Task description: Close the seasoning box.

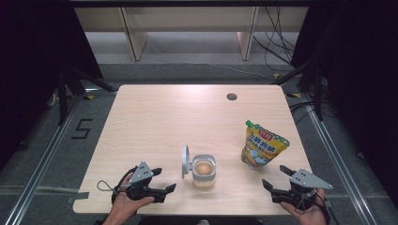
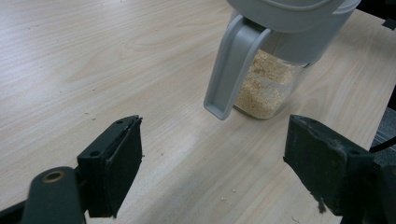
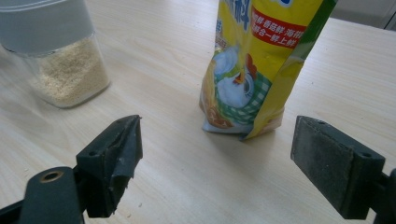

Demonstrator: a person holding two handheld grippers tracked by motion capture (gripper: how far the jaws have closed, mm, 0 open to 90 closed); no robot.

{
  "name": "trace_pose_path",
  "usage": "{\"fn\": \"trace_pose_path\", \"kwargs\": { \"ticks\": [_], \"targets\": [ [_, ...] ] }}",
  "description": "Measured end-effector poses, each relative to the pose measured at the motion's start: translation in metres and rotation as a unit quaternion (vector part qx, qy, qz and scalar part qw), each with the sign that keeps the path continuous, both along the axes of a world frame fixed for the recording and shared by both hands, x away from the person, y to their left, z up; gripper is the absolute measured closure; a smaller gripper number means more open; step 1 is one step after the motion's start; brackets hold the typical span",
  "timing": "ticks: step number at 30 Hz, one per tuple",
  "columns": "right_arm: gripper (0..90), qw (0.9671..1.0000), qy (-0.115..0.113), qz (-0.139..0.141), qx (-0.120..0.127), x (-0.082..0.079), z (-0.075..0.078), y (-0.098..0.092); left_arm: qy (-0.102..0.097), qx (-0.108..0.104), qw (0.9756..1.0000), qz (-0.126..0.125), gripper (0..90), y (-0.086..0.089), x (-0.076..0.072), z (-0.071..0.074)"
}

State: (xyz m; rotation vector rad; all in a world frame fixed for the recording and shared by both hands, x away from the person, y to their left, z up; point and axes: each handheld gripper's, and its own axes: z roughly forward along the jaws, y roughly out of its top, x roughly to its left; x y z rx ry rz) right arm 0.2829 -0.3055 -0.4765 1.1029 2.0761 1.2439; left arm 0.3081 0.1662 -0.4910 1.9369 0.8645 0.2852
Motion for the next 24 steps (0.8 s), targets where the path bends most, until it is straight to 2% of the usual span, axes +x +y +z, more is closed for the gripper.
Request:
{"fn": "trace_pose_path", "kwargs": {
  "ticks": [1,2,5,8,9,10,11,12,14,15,17,18,20,22,24],
  "targets": [
    [17.8,1.0,-0.002,0.005,0.001,0.0,-0.001,0.0,0.0,-0.002,1.0,0.001,18.7,0.0,0.0,0.0],
    [17.7,0.9998,0.013,-0.005,0.011,-0.003,0.0,0.002,-0.001,0.0,1.0,0.0,18.7,0.0,0.0,0.0],
    [17.9,1.0,0.003,0.006,-0.004,-0.002,-0.001,0.002,-0.005,-0.005,1.0,0.0,18.8,-0.001,0.0,0.003],
    [17.9,0.9998,0.018,0.0,0.003,-0.005,-0.001,0.005,-0.008,-0.012,0.9999,0.0,19.9,-0.001,0.001,0.004],
    [17.9,0.9998,0.017,0.001,0.004,-0.005,-0.001,0.005,-0.007,-0.014,0.9999,-0.001,20.5,-0.001,0.001,0.005],
    [17.9,0.9999,0.007,0.009,-0.009,-0.004,-0.001,0.004,-0.009,-0.009,0.9999,-0.001,21.4,-0.001,0.001,0.007],
    [18.0,0.9999,0.005,0.013,-0.01,-0.004,-0.002,0.004,-0.012,-0.014,0.9998,0.0,24.0,-0.001,0.001,0.007],
    [18.0,0.9998,0.009,0.013,-0.008,-0.005,-0.001,0.004,-0.016,-0.009,0.9998,0.001,28.8,0.0,0.0,0.008],
    [18.0,0.9998,0.009,0.014,-0.01,-0.005,-0.002,0.005,-0.022,-0.018,0.9996,0.006,39.2,0.002,0.001,0.011],
    [18.0,0.9998,0.011,0.015,-0.009,-0.005,-0.002,0.006,-0.026,-0.019,0.9994,0.008,49.8,0.003,0.0,0.013],
    [18.2,0.9998,0.007,0.016,-0.012,-0.004,-0.003,0.006,-0.034,-0.019,0.9991,0.014,64.3,0.003,-0.001,0.016],
    [18.3,0.9997,0.015,0.017,-0.007,-0.005,-0.003,0.006,-0.038,-0.018,0.999,0.016,70.9,0.004,-0.001,0.017],
    [18.5,0.9996,0.016,0.019,-0.009,-0.005,-0.003,0.007,-0.042,-0.008,0.9988,0.025,81.8,0.004,-0.002,0.02],
    [18.6,0.9997,0.013,0.018,-0.011,-0.005,-0.003,0.007,-0.043,-0.006,0.9988,0.023,87.4,0.003,-0.002,0.022],
    [18.6,0.9996,0.015,0.02,-0.01,-0.005,-0.003,0.007,-0.042,-0.001,0.9989,0.018,89.0,0.001,-0.003,0.024]
  ]
}}
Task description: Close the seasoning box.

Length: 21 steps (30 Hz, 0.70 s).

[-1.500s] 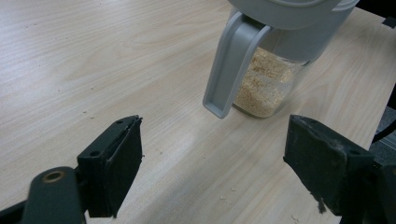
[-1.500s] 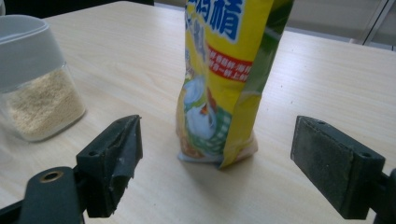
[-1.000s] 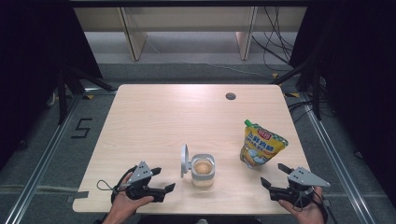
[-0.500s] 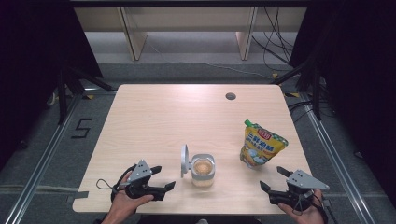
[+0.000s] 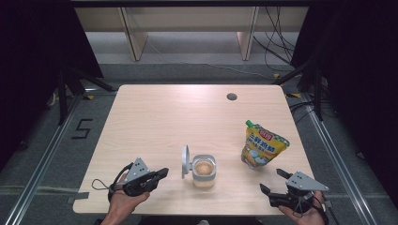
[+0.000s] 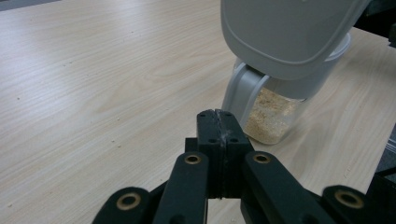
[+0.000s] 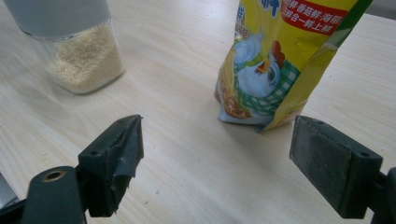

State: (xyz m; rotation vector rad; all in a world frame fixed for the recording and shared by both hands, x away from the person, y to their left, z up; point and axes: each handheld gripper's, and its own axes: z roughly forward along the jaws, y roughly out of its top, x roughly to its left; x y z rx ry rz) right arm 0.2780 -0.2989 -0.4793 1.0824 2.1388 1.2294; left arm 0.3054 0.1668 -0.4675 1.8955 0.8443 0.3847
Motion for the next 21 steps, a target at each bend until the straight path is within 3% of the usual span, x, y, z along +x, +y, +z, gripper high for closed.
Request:
{"fn": "trace_pose_path", "kwargs": {
  "ticks": [1,4,5,6,11,12,16,18,21],
  "targets": [
    [18.6,0.9999,0.01,-0.01,0.007,-0.002,0.0,0.002,-0.002,0.002,1.0,0.0,89.1,-0.001,0.0,0.002],
    [18.8,0.9999,0.008,-0.008,0.008,-0.002,0.001,0.002,-0.013,0.01,0.9998,-0.015,89.2,-0.003,0.001,0.008],
    [18.8,0.9999,0.009,-0.009,0.009,-0.002,0.001,0.002,-0.009,0.008,0.9998,-0.014,89.2,-0.005,0.001,0.009],
    [18.9,1.0,-0.002,-0.002,0.0,0.0,0.0,0.0,-0.016,0.008,0.9996,-0.022,89.2,-0.006,0.002,0.01],
    [19.0,1.0,-0.003,-0.003,-0.002,0.001,0.0,0.0,-0.015,0.013,0.9994,-0.028,89.2,-0.013,0.003,0.015],
    [19.0,0.9998,0.011,-0.011,0.009,-0.002,0.0,0.002,-0.013,0.008,0.9996,-0.025,89.2,-0.015,0.004,0.017],
    [19.3,1.0,0.0,0.0,0.001,0.0,0.0,0.001,-0.021,0.01,0.9992,-0.034,89.2,-0.019,0.006,0.022],
    [20.2,1.0,-0.003,0.001,0.0,0.001,0.0,0.001,-0.019,0.002,0.9992,-0.034,89.2,-0.023,0.007,0.024],
    [20.1,1.0,0.0,0.002,0.0,0.0,0.0,0.001,-0.026,0.003,0.9988,-0.043,89.2,-0.027,0.009,0.028]
  ]
}}
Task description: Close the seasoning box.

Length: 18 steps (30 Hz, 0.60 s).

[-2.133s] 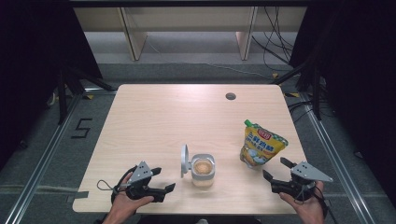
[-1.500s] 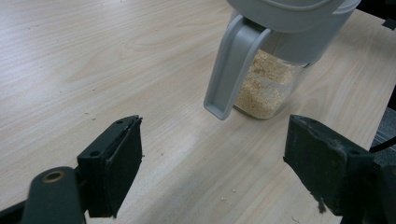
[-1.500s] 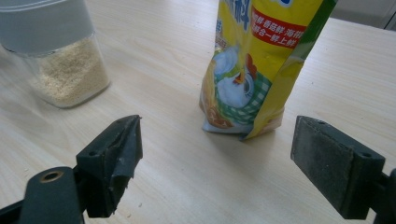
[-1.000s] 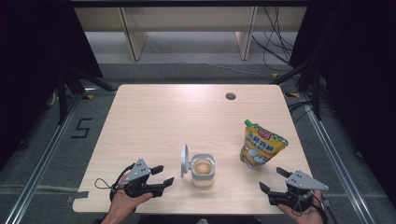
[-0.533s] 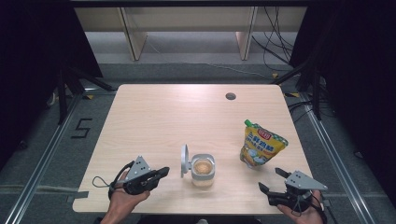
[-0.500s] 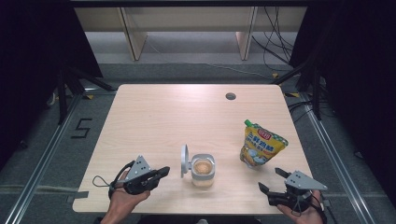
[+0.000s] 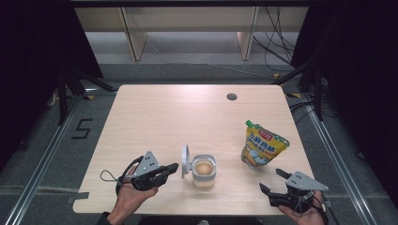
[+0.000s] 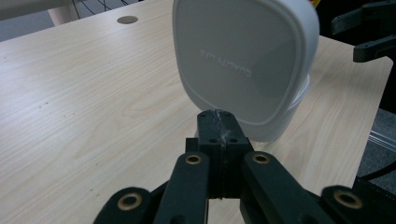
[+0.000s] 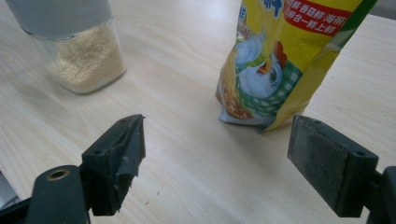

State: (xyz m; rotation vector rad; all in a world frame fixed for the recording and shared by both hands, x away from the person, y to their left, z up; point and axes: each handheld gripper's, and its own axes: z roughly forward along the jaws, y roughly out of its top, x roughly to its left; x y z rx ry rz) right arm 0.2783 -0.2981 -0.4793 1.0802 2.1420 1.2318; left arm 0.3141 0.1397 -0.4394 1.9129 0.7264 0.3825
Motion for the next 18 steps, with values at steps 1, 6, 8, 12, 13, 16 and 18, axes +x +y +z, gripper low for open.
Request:
{"fn": "trace_pose_path", "kwargs": {
  "ticks": [1,6,8,12,13,16,18],
  "targets": [
    [20.1,1.0,-0.001,-0.001,0.003,0.0,0.0,0.0,0.001,0.0,1.0,0.0,89.2,-0.001,0.0,0.001],
    [19.9,1.0,-0.001,-0.004,-0.003,0.0,0.0,-0.001,-0.003,0.005,1.0,-0.005,89.2,-0.006,0.002,0.004],
    [19.9,0.9999,0.006,-0.009,0.001,-0.001,0.0,0.0,-0.001,0.0,1.0,-0.009,89.2,-0.009,0.002,0.004],
    [20.0,0.9999,0.009,-0.007,0.007,-0.002,0.0,0.002,0.001,0.004,0.9999,-0.011,89.2,-0.014,0.003,0.006],
    [19.9,0.9999,0.011,-0.009,0.008,-0.002,0.0,0.002,-0.004,0.007,0.9999,-0.015,89.2,-0.014,0.004,0.007],
    [20.0,1.0,-0.001,0.006,0.003,0.001,-0.001,0.0,-0.006,0.009,0.9997,-0.02,89.2,-0.016,0.004,0.008],
    [19.9,0.9999,-0.008,0.004,-0.005,0.001,0.0,-0.001,-0.007,0.007,0.9997,-0.02,89.2,-0.017,0.005,0.008]
  ]
}}
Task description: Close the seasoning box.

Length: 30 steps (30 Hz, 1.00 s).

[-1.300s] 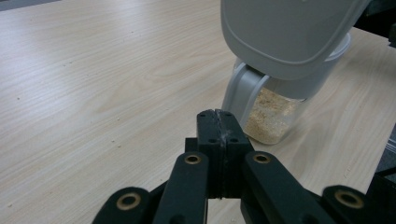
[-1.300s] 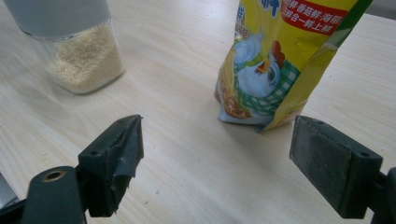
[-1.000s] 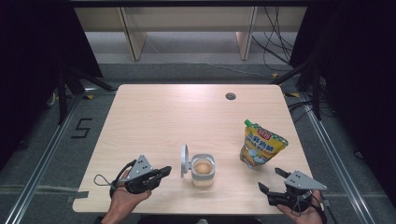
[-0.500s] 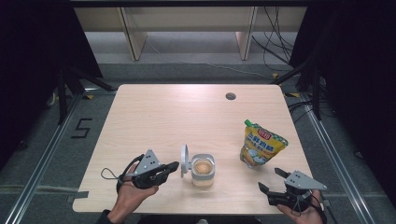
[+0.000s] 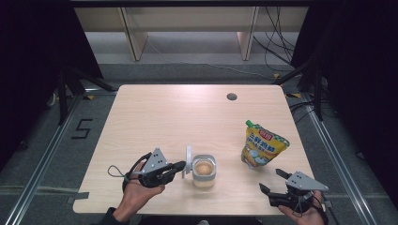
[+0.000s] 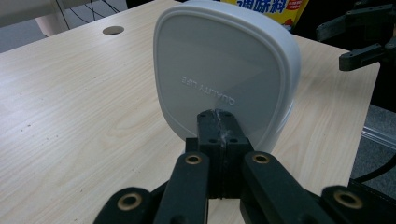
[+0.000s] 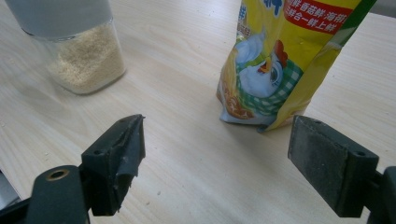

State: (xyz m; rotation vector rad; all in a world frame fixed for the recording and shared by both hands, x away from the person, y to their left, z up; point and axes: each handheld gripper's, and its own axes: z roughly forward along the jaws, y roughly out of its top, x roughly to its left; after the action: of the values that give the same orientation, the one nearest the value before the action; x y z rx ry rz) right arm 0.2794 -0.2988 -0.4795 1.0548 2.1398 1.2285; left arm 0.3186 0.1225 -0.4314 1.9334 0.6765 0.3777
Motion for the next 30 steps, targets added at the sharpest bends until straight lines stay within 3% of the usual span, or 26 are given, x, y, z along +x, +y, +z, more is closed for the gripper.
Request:
{"fn": "trace_pose_path", "kwargs": {
  "ticks": [4,7,9,10,14,19,21,30],
  "targets": [
    [19.9,0.9998,0.015,-0.012,0.009,-0.002,0.0,0.001,-0.002,0.002,1.0,-0.006,89.2,-0.004,0.001,0.001],
    [20.0,1.0,0.002,0.001,-0.002,0.0,0.0,0.0,0.005,0.001,1.0,-0.007,89.2,-0.008,0.0,0.001],
    [20.0,0.9997,0.017,-0.01,0.012,-0.003,0.0,0.003,0.0,0.005,0.9999,-0.011,89.2,-0.01,0.001,0.001],
    [20.0,0.9999,0.008,-0.003,0.006,-0.001,0.0,0.002,0.002,0.003,0.9999,-0.012,89.2,-0.01,0.001,0.001],
    [20.0,0.9999,0.008,0.0,0.007,-0.001,0.0,0.002,-0.003,0.005,0.9998,-0.019,89.2,-0.012,0.002,0.001],
    [19.9,0.9999,0.008,0.0,0.008,-0.001,0.0,0.002,0.005,-0.013,0.9998,-0.011,89.1,-0.01,0.002,0.003],
    [20.0,1.0,0.007,0.0,0.006,-0.001,0.0,0.002,-0.002,-0.006,0.9999,-0.011,89.1,-0.007,0.002,0.005],
    [19.9,1.0,0.003,0.0,0.004,-0.001,0.0,0.002,-0.004,-0.016,0.9998,-0.014,88.2,-0.002,0.004,0.007]
  ]
}}
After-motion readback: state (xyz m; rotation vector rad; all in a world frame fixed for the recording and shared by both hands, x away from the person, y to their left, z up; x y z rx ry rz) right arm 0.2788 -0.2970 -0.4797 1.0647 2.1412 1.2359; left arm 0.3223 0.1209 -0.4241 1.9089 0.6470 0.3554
